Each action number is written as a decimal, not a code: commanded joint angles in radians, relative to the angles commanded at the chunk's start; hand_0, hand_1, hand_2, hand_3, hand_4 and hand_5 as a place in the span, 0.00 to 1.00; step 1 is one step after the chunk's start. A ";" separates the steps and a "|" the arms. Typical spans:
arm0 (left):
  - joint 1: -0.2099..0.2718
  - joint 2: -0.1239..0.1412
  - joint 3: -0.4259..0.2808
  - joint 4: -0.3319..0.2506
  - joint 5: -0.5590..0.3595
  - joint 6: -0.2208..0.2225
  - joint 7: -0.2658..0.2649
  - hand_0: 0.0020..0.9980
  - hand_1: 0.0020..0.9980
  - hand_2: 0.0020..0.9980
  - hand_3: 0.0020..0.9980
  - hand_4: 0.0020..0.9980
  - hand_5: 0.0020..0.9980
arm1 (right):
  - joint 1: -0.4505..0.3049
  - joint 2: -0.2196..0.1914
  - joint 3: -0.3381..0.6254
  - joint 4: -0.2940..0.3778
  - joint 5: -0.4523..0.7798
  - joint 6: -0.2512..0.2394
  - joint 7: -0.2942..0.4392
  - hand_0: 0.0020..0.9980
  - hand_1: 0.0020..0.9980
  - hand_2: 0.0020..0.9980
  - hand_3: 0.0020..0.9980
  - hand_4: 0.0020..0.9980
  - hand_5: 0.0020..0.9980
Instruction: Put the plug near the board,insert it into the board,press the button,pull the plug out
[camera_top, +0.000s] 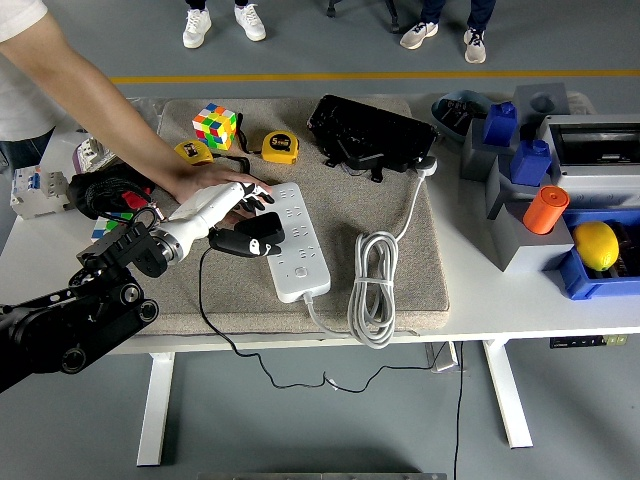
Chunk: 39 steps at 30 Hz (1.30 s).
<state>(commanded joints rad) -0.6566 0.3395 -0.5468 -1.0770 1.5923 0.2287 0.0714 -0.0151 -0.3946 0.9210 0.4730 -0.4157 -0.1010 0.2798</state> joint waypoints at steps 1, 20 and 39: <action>-0.001 -0.002 0.001 0.006 0.000 0.002 -0.001 0.60 0.64 0.64 0.72 1.00 0.40 | 0.000 0.000 0.000 0.000 0.000 0.000 0.000 0.70 0.69 0.66 0.57 1.00 0.49; -0.040 -0.037 0.056 0.089 -0.031 0.040 -0.010 0.52 0.59 0.58 0.61 0.90 0.38 | 0.001 0.005 0.008 0.000 0.000 -0.001 0.000 0.70 0.69 0.67 0.57 1.00 0.49; -0.061 -0.045 0.099 0.129 0.003 0.064 -0.005 0.41 0.53 0.54 0.57 0.86 0.30 | 0.004 0.005 0.011 0.001 -0.003 -0.002 0.001 0.70 0.70 0.67 0.57 1.00 0.49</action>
<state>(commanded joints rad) -0.7180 0.2949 -0.4479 -0.9477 1.5954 0.2928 0.0665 -0.0114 -0.3891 0.9323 0.4740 -0.4184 -0.1033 0.2804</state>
